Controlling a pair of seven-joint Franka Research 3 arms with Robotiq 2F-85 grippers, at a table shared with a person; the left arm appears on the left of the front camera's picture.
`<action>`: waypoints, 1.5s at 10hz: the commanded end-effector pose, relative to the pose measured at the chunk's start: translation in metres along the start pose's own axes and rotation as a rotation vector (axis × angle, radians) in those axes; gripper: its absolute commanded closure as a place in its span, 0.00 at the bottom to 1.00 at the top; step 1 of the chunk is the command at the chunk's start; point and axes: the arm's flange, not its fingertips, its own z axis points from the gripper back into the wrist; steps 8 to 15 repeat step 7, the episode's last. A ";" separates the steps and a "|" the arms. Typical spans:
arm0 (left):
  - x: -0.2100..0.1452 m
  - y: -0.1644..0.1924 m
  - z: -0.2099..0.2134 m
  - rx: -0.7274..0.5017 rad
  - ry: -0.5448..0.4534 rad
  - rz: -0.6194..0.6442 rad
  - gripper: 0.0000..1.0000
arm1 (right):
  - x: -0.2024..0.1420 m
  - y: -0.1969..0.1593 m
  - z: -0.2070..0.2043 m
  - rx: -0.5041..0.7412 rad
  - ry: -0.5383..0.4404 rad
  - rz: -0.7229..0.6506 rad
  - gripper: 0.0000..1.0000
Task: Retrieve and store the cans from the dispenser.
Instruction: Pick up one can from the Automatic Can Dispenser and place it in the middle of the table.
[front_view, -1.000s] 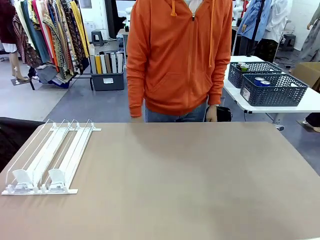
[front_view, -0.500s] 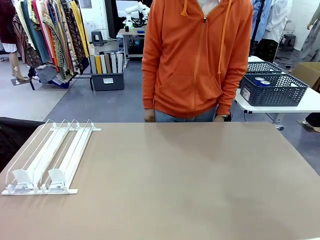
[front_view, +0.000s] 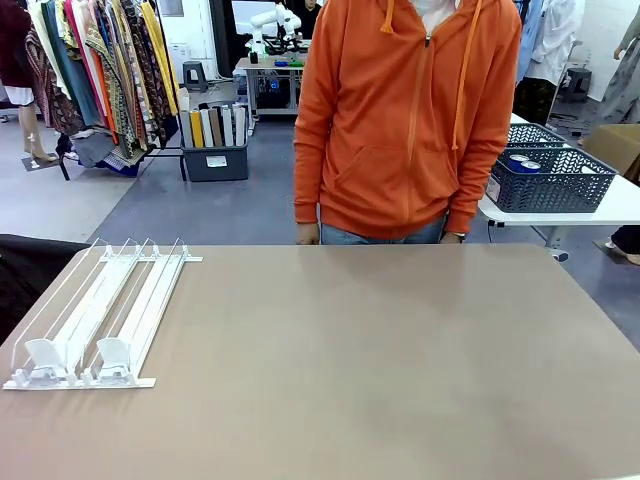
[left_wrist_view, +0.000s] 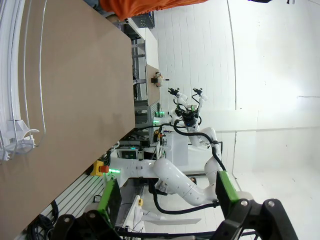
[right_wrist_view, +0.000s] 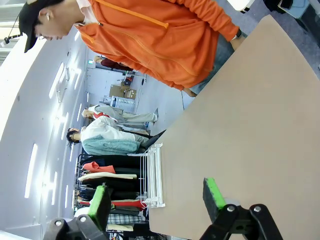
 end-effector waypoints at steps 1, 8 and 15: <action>-0.004 -0.003 -0.001 -0.009 0.003 -0.004 0.00 | 0.003 0.002 -0.003 0.030 -0.018 0.024 0.00; -0.004 -0.003 -0.001 -0.009 0.003 -0.004 0.00 | 0.003 0.002 -0.003 0.030 -0.018 0.024 0.00; -0.004 -0.003 -0.001 -0.009 0.003 -0.004 0.00 | 0.003 0.002 -0.003 0.030 -0.018 0.024 0.00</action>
